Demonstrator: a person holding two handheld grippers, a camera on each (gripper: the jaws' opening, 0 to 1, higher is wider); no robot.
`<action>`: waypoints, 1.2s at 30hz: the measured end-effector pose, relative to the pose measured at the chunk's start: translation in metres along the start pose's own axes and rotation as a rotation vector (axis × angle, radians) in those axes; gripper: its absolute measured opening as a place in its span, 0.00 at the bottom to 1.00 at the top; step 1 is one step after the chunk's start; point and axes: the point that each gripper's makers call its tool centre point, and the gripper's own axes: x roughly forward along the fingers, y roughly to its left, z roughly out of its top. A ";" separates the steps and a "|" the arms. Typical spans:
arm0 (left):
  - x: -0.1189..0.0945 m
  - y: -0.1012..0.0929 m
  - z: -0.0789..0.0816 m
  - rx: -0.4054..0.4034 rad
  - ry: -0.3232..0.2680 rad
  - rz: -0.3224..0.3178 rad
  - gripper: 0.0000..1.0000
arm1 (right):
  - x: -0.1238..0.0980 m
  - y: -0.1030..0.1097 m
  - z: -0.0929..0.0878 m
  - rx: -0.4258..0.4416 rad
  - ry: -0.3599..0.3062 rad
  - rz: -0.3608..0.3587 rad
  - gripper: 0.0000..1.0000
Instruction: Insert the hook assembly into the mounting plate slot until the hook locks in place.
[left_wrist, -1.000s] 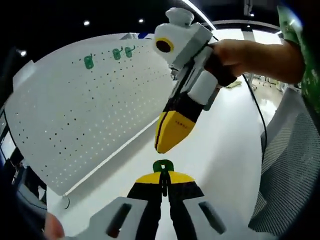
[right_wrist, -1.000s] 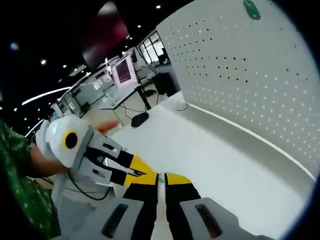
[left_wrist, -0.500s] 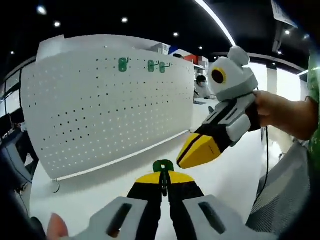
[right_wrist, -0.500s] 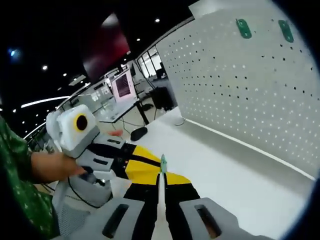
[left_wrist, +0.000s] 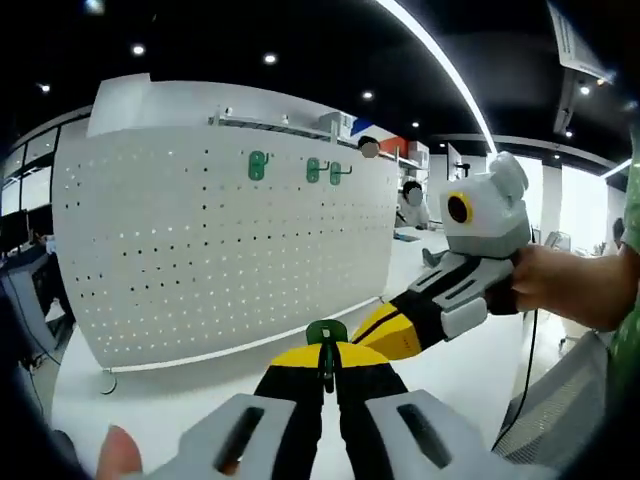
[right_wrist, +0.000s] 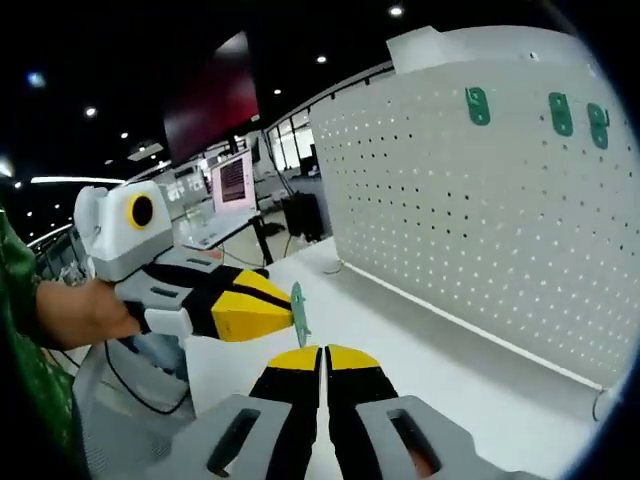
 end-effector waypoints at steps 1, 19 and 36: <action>0.000 -0.003 0.001 0.000 -0.001 -0.007 0.03 | 0.000 -0.001 0.001 -0.001 -0.003 -0.005 0.00; 0.000 -0.014 0.010 -0.048 -0.020 -0.040 0.03 | 0.004 -0.001 0.004 0.029 -0.059 0.070 0.00; 0.002 -0.015 0.009 -0.034 -0.013 -0.043 0.03 | 0.001 -0.007 0.008 0.033 -0.072 0.041 0.00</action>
